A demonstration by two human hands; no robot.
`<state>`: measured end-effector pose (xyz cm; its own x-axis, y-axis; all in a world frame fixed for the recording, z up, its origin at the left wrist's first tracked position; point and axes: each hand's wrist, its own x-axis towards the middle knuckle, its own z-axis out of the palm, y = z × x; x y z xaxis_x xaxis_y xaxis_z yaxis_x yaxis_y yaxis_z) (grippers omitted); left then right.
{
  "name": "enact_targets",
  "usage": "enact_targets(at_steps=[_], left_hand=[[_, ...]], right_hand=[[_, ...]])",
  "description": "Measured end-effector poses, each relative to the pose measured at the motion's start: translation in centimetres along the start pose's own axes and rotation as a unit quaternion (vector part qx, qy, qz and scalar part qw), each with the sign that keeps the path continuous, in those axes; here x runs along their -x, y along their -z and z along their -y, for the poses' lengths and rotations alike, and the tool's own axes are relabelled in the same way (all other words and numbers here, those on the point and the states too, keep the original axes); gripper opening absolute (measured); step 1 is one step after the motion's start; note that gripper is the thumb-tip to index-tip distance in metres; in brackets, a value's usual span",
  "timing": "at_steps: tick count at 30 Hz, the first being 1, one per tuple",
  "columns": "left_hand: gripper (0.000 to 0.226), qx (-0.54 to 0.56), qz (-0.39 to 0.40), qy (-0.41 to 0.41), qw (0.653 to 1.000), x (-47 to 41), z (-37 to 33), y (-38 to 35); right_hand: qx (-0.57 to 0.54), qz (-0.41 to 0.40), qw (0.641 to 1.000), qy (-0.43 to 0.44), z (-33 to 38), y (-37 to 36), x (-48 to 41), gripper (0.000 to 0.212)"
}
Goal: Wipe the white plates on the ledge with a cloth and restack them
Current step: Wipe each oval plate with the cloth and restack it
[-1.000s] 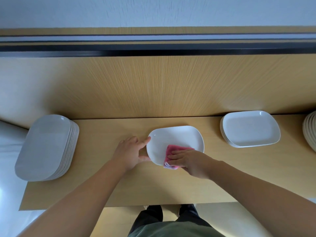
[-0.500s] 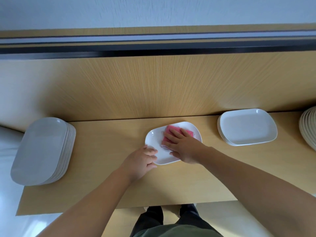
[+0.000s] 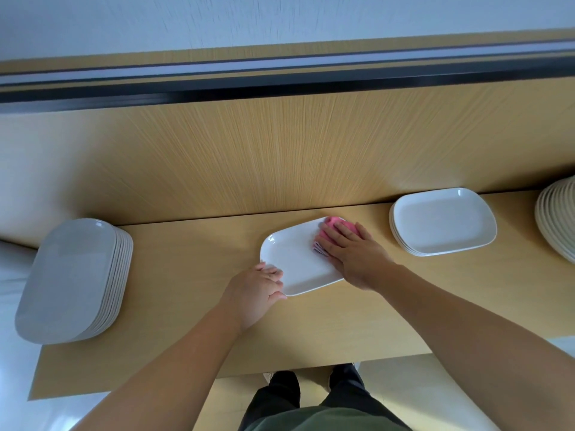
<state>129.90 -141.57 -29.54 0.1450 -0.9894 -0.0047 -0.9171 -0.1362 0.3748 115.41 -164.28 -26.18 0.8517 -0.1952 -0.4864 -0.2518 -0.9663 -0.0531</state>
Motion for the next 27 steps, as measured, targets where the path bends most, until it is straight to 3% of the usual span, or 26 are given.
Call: enact_targets(at_steps=[6, 9, 13, 16, 19, 23, 25, 27], left_hand=[[0.040, -0.018, 0.012, -0.012, 1.000, -0.2, -0.6, 0.5], [0.037, -0.016, 0.022, -0.015, 1.000, -0.1, -0.5, 0.3], [0.038, -0.042, 0.040, -0.025, 0.998, -0.3, -0.4, 0.3], [0.039, -0.078, 0.057, -0.029, 0.995, -0.6, -0.2, 0.1], [0.024, -0.073, 0.060, -0.046, 0.994, -0.4, -0.1, 0.1], [0.021, -0.062, 0.004, -0.040, 0.997, 0.0, -1.0, 0.3], [0.037, -0.081, 0.013, -0.018, 0.996, 0.0, -1.3, 0.2], [0.037, -0.096, 0.017, -0.010, 0.995, -0.2, -1.5, -0.1]], right_hand=[[-0.025, 0.003, 0.999, -0.037, 0.7, -1.6, 2.6, 0.079], [-0.042, -0.064, 0.996, -0.052, 1.5, -2.7, 4.0, 0.056], [-0.093, -0.156, 0.982, -0.045, 2.9, -4.4, 5.4, 0.053], [-0.123, -0.232, 0.965, -0.021, 4.1, -4.8, 5.7, 0.028], [-0.147, -0.220, 0.964, 0.017, 4.5, -4.4, 5.8, 0.037], [-0.175, -0.277, 0.944, 0.049, 3.2, -2.5, 7.1, 0.033], [-0.185, -0.311, 0.931, 0.049, 2.6, -1.7, 8.3, 0.033], [-0.186, -0.329, 0.924, 0.052, 1.9, -1.2, 9.3, 0.032]])
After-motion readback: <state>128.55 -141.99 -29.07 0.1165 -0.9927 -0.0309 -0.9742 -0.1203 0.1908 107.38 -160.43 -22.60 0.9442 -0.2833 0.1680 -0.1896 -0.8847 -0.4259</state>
